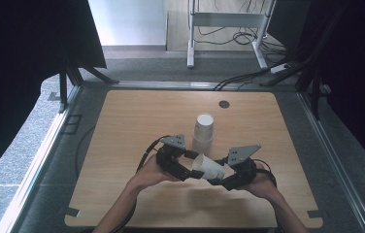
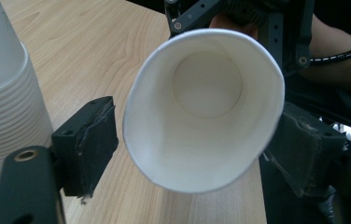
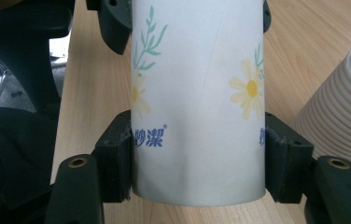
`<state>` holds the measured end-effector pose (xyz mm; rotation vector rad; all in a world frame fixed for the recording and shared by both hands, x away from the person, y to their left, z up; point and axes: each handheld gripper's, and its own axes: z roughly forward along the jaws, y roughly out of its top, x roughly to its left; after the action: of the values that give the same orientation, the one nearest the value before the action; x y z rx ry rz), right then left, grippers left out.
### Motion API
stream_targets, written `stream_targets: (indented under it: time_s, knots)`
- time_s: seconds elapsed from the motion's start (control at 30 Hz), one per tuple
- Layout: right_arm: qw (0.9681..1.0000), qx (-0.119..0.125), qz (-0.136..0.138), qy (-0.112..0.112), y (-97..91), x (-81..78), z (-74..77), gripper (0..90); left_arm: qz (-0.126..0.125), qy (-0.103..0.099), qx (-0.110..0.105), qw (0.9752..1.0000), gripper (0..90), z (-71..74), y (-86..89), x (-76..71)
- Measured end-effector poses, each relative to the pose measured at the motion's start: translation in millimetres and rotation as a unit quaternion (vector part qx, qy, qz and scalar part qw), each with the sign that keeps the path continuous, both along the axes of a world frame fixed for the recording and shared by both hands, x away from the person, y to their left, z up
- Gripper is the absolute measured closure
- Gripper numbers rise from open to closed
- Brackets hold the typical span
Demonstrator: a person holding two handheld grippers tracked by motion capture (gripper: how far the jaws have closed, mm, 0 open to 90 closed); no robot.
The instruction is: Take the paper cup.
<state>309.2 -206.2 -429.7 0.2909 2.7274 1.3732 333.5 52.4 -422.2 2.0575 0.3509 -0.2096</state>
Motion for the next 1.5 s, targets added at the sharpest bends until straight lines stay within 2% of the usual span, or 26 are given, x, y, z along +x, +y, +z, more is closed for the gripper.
stream_targets:
  time_s: [0.13,0.37,0.67,0.73,0.77,0.8,0.87,0.93,1.0,1.03,1.13,1.17,1.2,1.27,1.4,1.47,1.5]
  knots:
    - [1.0000,0.004,0.003,0.001,0.2,0.2,-0.4,36.9,-0.006,0.005,-0.010,0.9999,23.8,-0.7,0.0,0.6]
    - [1.0000,0.006,0.004,0.005,-0.8,2.0,-1.4,36.4,-0.003,-0.006,-0.008,0.9999,32.7,1.1,1.2,-1.3]
    - [0.9999,-0.006,-0.001,0.012,2.3,4.3,-4.0,33.1,0.001,-0.026,0.013,0.9996,40.2,8.2,-0.9,-4.3]
    - [0.9998,-0.013,-0.002,0.013,4.4,4.2,-3.6,28.5,0.002,-0.028,0.018,0.9994,40.7,10.4,-1.6,-4.3]
    - [0.9996,-0.024,-0.003,0.011,6.6,3.9,-2.9,23.8,0.001,-0.031,0.023,0.9993,40.7,11.9,-2.0,-4.0]
    - [0.9996,-0.024,-0.003,0.011,6.6,3.9,-2.9,23.8,0.002,-0.034,0.027,0.9991,40.7,13.3,-2.6,-4.2]
    - [0.9992,-0.040,-0.009,0.005,8.7,3.9,-0.5,20.1,0.001,-0.040,0.042,0.9983,40.6,17.2,-4.0,-4.4]
    - [0.9986,-0.051,-0.010,0.000,10.5,4.2,3.1,19.2,0.000,-0.049,0.064,0.9967,40.6,21.3,-6.5,-5.1]
    - [0.9975,-0.070,-0.008,-0.002,13.9,4.6,6.6,19.1,-0.005,-0.061,0.094,0.9937,40.5,25.1,-10.2,-5.9]
    - [0.9970,-0.077,-0.007,-0.003,15.3,4.9,7.4,19.2,-0.009,-0.071,0.109,0.9914,40.5,26.9,-12.9,-6.2]
    - [0.9944,-0.105,-0.001,-0.001,22.4,6.5,8.2,21.0,-0.016,-0.082,0.140,0.9866,40.3,30.2,-18.8,-7.5]
    - [0.9933,-0.116,0.001,0.001,25.1,7.0,7.5,22.2,-0.020,-0.087,0.153,0.9842,40.2,31.3,-21.6,-8.0]
    - [0.9913,-0.132,0.002,0.002,28.7,7.3,6.1,23.5,-0.021,-0.090,0.160,0.9829,40.1,31.5,-23.5,-8.5]
    - [0.9884,-0.152,0.005,-0.002,33.5,8.4,3.6,27.2,-0.028,-0.097,0.182,0.9781,40.0,31.8,-28.0,-9.9]
    - [0.9870,-0.160,0.007,0.002,38.1,8.7,0.8,32.5,-0.034,-0.100,0.197,0.9748,39.7,29.5,-33.2,-11.4]
    - [0.9866,-0.163,0.011,0.003,38.8,8.0,-0.4,35.0,-0.034,-0.100,0.197,0.9746,39.6,28.0,-34.0,-10.9]
    - [0.9866,-0.163,0.010,0.004,38.7,7.7,-1.3,35.5,-0.032,-0.097,0.196,0.9752,39.6,27.4,-34.1,-11.4]
